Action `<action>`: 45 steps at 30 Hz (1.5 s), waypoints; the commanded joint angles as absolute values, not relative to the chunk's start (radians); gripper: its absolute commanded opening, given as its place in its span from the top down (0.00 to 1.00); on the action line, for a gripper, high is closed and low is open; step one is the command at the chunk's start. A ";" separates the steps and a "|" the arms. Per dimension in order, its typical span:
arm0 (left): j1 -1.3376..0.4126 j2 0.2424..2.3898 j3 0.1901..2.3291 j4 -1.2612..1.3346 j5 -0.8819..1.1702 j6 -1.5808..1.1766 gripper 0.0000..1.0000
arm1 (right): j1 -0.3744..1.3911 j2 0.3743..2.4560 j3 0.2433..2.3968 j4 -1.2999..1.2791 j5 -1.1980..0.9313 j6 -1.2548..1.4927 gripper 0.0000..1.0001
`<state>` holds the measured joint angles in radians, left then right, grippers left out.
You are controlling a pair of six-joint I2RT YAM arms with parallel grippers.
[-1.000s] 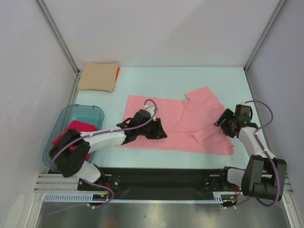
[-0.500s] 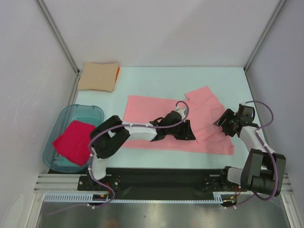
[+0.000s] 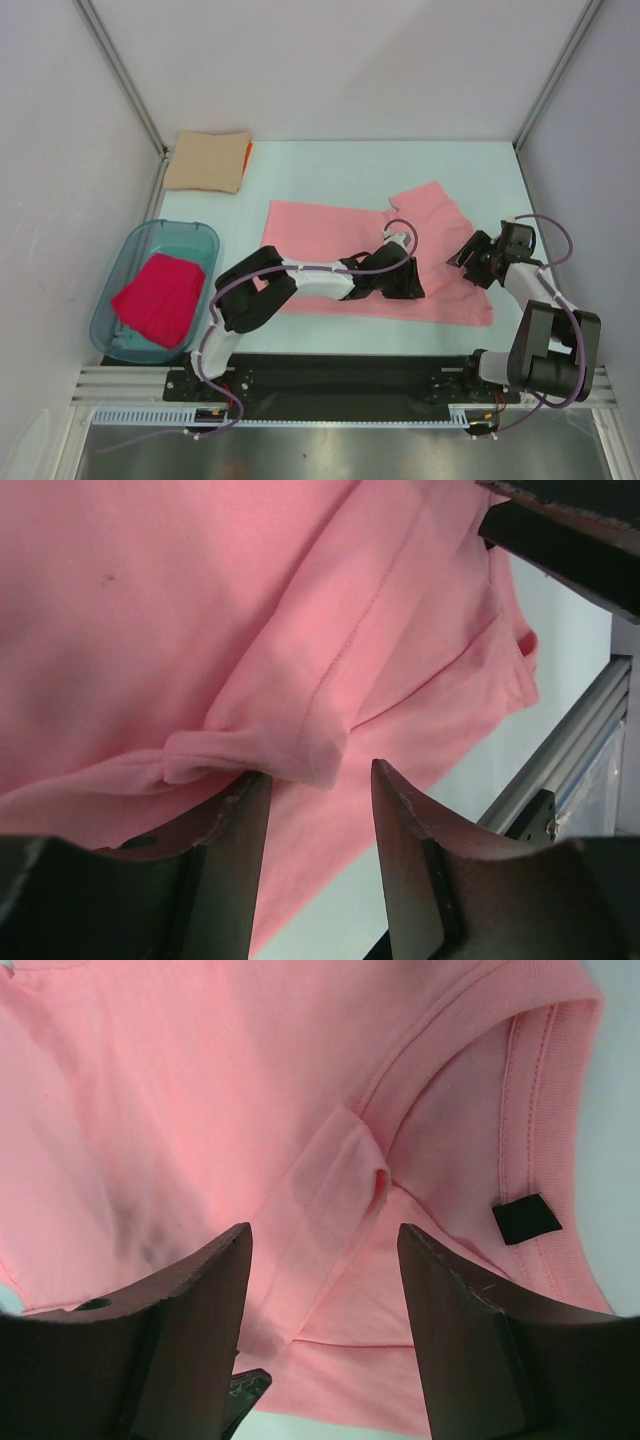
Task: Fold and stack the t-shirts
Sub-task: Fold the tshirt
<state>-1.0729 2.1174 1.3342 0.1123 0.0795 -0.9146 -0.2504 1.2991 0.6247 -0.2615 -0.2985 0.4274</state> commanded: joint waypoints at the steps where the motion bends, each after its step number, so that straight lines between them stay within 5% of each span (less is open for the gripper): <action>1: -1.080 2.122 1.376 0.046 0.002 -0.946 0.50 | -0.259 1.298 0.634 -0.222 -0.322 0.414 0.35; 17: -1.080 2.111 1.379 0.090 0.025 -0.948 0.78 | -0.284 1.364 0.627 -0.180 -0.345 0.426 0.43; 23: -1.074 2.091 1.359 0.090 0.051 -0.960 0.69 | -0.288 1.384 0.640 -0.173 -0.339 0.430 0.46; 30: -1.062 2.062 1.325 0.133 0.069 -0.973 0.71 | -0.291 1.388 0.638 -0.167 -0.350 0.430 0.55; 45: -1.054 2.072 1.324 0.199 0.150 -0.999 0.71 | -0.299 1.381 0.664 -0.201 -0.305 0.413 0.54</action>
